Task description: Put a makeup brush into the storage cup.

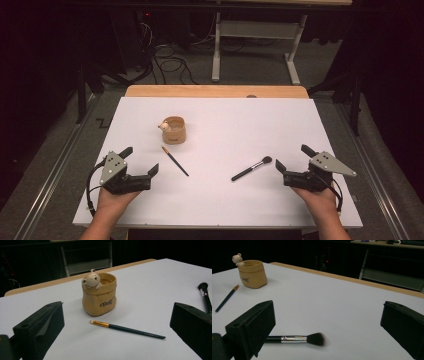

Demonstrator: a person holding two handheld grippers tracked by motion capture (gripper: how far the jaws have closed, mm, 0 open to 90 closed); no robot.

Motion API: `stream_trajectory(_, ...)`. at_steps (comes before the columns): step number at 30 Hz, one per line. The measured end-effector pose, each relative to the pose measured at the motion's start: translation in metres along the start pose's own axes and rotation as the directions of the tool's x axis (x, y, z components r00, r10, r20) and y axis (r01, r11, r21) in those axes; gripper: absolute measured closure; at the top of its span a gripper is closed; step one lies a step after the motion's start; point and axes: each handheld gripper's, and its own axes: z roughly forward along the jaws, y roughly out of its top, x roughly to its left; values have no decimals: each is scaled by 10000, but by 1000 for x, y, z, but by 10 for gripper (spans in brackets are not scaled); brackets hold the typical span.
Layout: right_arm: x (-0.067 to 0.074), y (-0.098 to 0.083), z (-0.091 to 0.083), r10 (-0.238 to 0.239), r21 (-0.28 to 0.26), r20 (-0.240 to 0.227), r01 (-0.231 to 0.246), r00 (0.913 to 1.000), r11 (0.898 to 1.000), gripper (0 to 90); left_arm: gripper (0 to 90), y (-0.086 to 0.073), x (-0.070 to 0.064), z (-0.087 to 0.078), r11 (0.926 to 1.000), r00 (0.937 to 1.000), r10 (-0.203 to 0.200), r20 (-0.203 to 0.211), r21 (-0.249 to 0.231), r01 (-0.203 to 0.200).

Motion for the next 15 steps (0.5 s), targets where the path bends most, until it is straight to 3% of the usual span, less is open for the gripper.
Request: stream_trajectory(15,-1,-1,0,32,-15,1,-32,10000,10000,5,1,0,0,0,10000,10000,-21,26,-40,21)
